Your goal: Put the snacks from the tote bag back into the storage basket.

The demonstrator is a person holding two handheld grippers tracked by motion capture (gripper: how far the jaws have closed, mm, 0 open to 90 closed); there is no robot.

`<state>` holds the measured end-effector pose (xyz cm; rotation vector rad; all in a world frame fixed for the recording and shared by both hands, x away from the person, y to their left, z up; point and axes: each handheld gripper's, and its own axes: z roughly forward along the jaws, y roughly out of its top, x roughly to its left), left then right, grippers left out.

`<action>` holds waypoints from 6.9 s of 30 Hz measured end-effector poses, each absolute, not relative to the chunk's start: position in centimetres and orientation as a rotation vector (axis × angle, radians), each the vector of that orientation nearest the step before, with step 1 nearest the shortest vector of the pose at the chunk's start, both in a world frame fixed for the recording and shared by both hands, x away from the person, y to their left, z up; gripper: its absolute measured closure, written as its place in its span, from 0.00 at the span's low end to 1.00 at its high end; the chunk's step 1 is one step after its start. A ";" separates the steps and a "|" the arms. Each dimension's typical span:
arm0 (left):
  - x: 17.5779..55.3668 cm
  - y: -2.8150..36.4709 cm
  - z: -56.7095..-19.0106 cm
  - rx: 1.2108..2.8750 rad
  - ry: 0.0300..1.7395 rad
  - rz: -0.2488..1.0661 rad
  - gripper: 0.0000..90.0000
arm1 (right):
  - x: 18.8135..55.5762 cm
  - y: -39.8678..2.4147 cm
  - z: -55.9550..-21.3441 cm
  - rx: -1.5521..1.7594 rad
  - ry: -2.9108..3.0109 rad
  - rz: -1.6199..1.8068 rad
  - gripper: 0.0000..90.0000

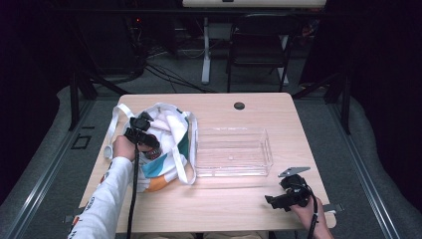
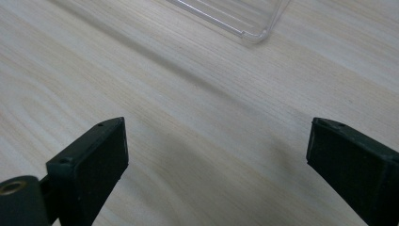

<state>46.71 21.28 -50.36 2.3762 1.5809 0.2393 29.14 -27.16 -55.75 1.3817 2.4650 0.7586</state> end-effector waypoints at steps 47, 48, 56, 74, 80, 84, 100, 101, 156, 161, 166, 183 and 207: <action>45.0 21.7 -45.5 2.430 1.471 0.278 0.29 | 29.1 -27.2 -55.7 1.394 2.454 0.763 0.06; 44.9 21.7 -45.3 2.436 1.466 0.276 0.29 | 29.1 -27.2 -55.7 1.394 2.454 0.763 0.06; 44.7 21.4 -44.3 2.443 1.447 0.285 0.29 | 29.1 -27.2 -55.8 1.393 2.454 0.763 0.06; 44.2 20.5 -42.3 2.463 1.397 0.306 0.29 | 29.1 -27.2 -55.7 1.394 2.453 0.762 0.06; 44.2 20.1 -41.6 2.466 1.382 0.306 0.29 | 29.1 -27.2 -55.7 1.393 2.453 0.762 0.06; 44.0 19.7 -41.2 2.462 1.368 0.308 0.29 | 29.1 -27.2 -55.7 1.393 2.455 0.761 0.06; 43.4 17.5 -38.9 2.458 1.295 0.327 0.29 | 29.2 -27.2 -55.7 1.385 2.458 0.751 0.06; 43.4 17.5 -38.9 2.458 1.295 0.327 0.29 | 29.2 -27.1 -55.8 1.391 2.450 0.768 0.06; 41.9 8.4 -36.8 2.544 0.998 0.257 0.29 | 29.1 -27.2 -55.6 1.383 2.462 0.747 0.06; 41.7 7.5 -37.0 2.544 0.978 0.245 0.29 | 29.1 -27.2 -55.6 1.383 2.461 0.749 0.06; 41.6 6.8 -37.3 2.552 0.953 0.232 0.29 | 29.0 -27.2 -55.6 1.383 2.459 0.747 0.06; 41.5 5.3 -38.5 2.564 0.925 0.189 0.29 | 29.1 -27.2 -55.6 1.382 2.463 0.749 0.06; 42.0 3.7 -43.4 2.528 0.991 0.053 0.29 | 29.0 -27.2 -55.6 1.390 2.456 0.772 0.06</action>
